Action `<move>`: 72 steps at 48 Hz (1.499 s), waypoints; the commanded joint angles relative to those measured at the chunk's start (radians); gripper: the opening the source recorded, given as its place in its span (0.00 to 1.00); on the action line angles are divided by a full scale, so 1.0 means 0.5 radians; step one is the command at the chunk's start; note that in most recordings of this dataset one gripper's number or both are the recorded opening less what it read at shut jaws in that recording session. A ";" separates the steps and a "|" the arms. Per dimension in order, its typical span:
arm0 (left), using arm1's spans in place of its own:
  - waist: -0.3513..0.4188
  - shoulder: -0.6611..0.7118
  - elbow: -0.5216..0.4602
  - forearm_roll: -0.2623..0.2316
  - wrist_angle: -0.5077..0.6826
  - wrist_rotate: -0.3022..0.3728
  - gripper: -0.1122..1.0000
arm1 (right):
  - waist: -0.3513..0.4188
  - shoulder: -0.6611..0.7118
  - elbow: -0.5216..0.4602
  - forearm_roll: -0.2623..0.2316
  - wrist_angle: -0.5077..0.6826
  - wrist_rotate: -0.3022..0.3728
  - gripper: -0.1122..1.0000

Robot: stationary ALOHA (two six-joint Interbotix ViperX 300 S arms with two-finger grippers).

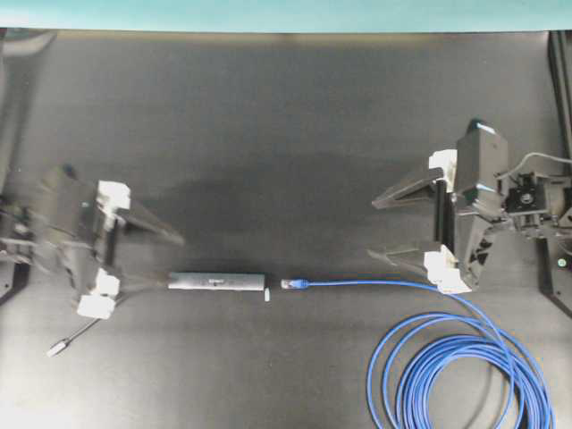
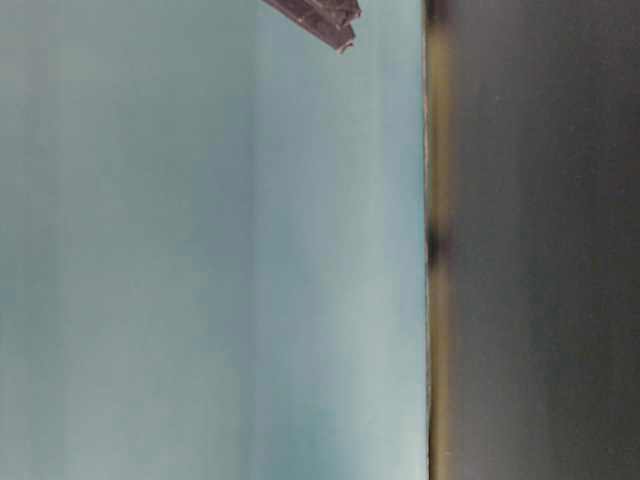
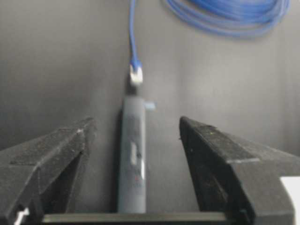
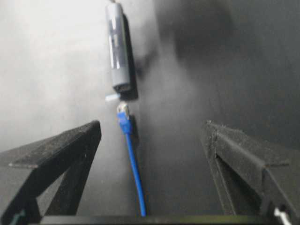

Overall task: Insert the LAN cable into the hub.
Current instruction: 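Grasp the grey Anker hub with the left gripper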

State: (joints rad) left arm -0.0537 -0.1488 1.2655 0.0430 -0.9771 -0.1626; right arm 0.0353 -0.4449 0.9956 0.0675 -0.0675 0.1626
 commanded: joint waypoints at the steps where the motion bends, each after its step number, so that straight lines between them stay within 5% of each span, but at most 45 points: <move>1: -0.021 0.150 -0.058 0.003 -0.101 -0.009 0.72 | 0.006 0.018 -0.034 0.006 -0.009 0.040 0.84; 16: -0.046 0.571 -0.184 0.003 -0.298 -0.101 0.72 | 0.015 0.018 -0.031 0.006 -0.006 0.040 0.84; 47: -0.058 0.902 -0.430 0.003 -0.095 -0.101 0.71 | 0.067 0.003 -0.015 0.006 -0.009 0.046 0.84; 53: -0.064 0.902 -0.426 0.003 -0.028 -0.086 0.62 | 0.077 0.003 -0.012 0.006 -0.009 0.046 0.84; 59: -0.077 0.896 -0.430 0.003 -0.021 -0.077 0.35 | 0.086 0.006 0.009 0.006 -0.009 0.046 0.84; 72: -0.064 0.736 -0.479 0.003 0.166 -0.077 0.35 | 0.126 0.117 0.071 0.006 -0.117 0.107 0.84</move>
State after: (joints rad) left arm -0.0874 0.2608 1.0416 0.0430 -0.9219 -0.2010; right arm 0.0828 -0.4126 1.0293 0.0690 -0.0951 0.2040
